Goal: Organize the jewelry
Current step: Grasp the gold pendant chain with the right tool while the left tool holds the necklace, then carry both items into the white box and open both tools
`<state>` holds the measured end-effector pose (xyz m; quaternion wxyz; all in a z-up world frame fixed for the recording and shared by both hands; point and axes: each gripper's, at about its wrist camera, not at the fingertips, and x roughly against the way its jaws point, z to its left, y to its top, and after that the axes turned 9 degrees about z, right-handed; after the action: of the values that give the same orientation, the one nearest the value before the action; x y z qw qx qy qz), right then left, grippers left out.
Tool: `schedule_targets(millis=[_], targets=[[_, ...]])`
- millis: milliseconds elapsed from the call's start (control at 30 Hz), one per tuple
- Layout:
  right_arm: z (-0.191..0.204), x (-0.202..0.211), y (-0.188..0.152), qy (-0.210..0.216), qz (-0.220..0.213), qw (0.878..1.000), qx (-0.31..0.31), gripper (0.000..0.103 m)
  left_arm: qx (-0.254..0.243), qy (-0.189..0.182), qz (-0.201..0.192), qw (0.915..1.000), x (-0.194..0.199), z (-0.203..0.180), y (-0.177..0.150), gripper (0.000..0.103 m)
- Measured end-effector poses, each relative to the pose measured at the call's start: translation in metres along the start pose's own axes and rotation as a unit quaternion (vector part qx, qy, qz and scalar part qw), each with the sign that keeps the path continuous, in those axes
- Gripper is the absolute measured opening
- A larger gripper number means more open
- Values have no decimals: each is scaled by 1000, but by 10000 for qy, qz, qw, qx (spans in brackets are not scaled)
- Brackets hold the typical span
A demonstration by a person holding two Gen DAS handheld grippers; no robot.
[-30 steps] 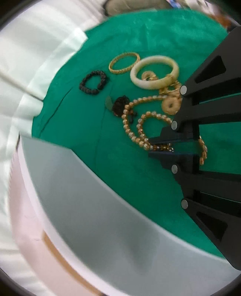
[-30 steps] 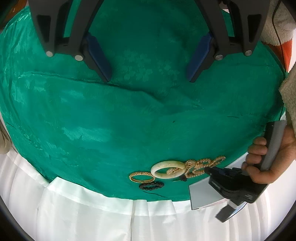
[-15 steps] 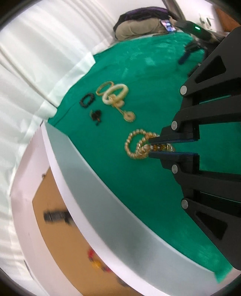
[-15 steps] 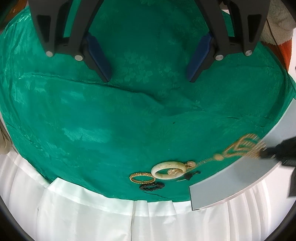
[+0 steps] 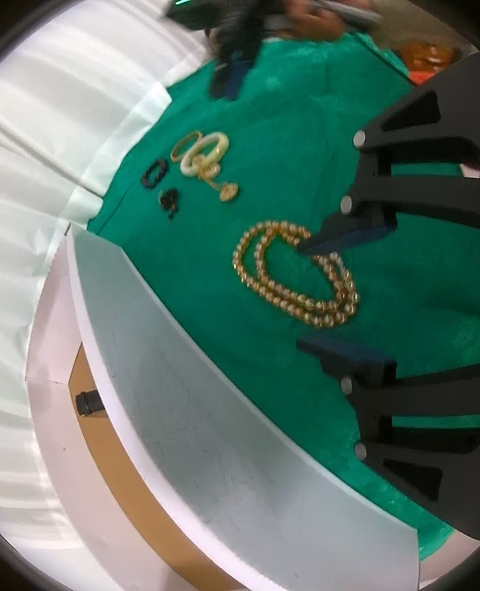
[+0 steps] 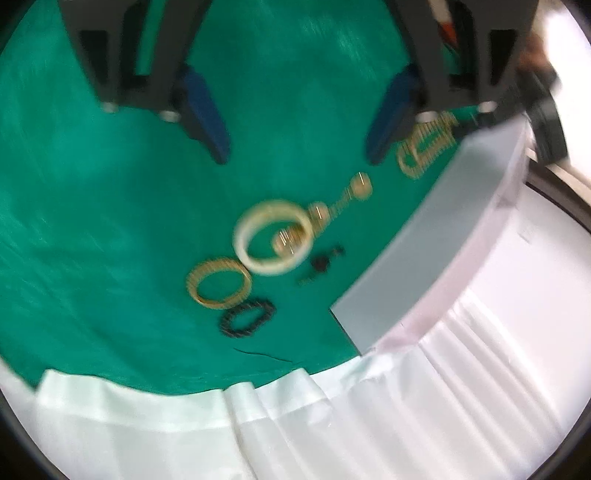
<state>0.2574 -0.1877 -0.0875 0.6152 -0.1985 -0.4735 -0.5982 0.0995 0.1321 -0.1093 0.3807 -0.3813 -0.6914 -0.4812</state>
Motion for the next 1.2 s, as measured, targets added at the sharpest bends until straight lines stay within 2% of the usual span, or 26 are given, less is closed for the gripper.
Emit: schedule_targets(millis=[67, 100, 167, 233, 300, 400, 500, 633, 700, 733, 800, 833, 867, 967, 1200], targets=[[-2, -18, 20, 167, 351, 9990, -229, 44, -33, 106, 40, 9999, -6, 0, -1, 48], [-3, -30, 27, 417, 593, 9966, -387, 40, -47, 156, 62, 9998, -8, 0, -2, 48], [-1, -49, 34, 771, 1028, 9889, -742, 39, -71, 215, 86, 9997, -12, 0, -3, 48], [8, -62, 35, 446, 1102, 9891, -871, 39, -75, 200, 87, 9997, -13, 0, -4, 51], [20, -69, 39, -21, 864, 9931, -798, 39, -82, 207, 70, 9997, -14, 0, -4, 53], [34, -82, 45, -280, 765, 9933, -816, 39, -101, 202, 50, 9997, -14, -1, -4, 54], [50, -96, 47, -789, 627, 9920, -759, 39, -146, 248, 23, 9996, -15, -3, -4, 57], [76, -107, 45, -1704, 348, 9847, -145, 38, -319, 394, -21, 9987, -16, -11, -5, 61], [80, -110, 45, -2012, 218, 9793, -8, 21, -354, 436, -28, 9984, -16, -12, -6, 59], [78, -109, 46, -1936, 180, 9809, 2, 20, -346, 419, -24, 9985, -15, -12, -6, 53], [70, -101, 47, -1507, 203, 9882, -169, 20, -308, 302, -10, 9991, -11, -10, -7, 20], [64, -92, 47, -1203, 176, 9922, -285, 19, -299, 361, 27, 9989, -11, -8, -7, 13], [62, -81, 48, -985, 107, 9946, -312, 1, -299, 291, 55, 9991, -12, -6, -7, 13], [65, -49, 50, -623, -59, 9979, -179, 2, -240, 142, 40, 9996, -10, -2, -7, 11], [70, 5, 56, -364, -366, 9986, 67, 2, 38, -217, 87, 9997, -5, 7, -7, 10]])
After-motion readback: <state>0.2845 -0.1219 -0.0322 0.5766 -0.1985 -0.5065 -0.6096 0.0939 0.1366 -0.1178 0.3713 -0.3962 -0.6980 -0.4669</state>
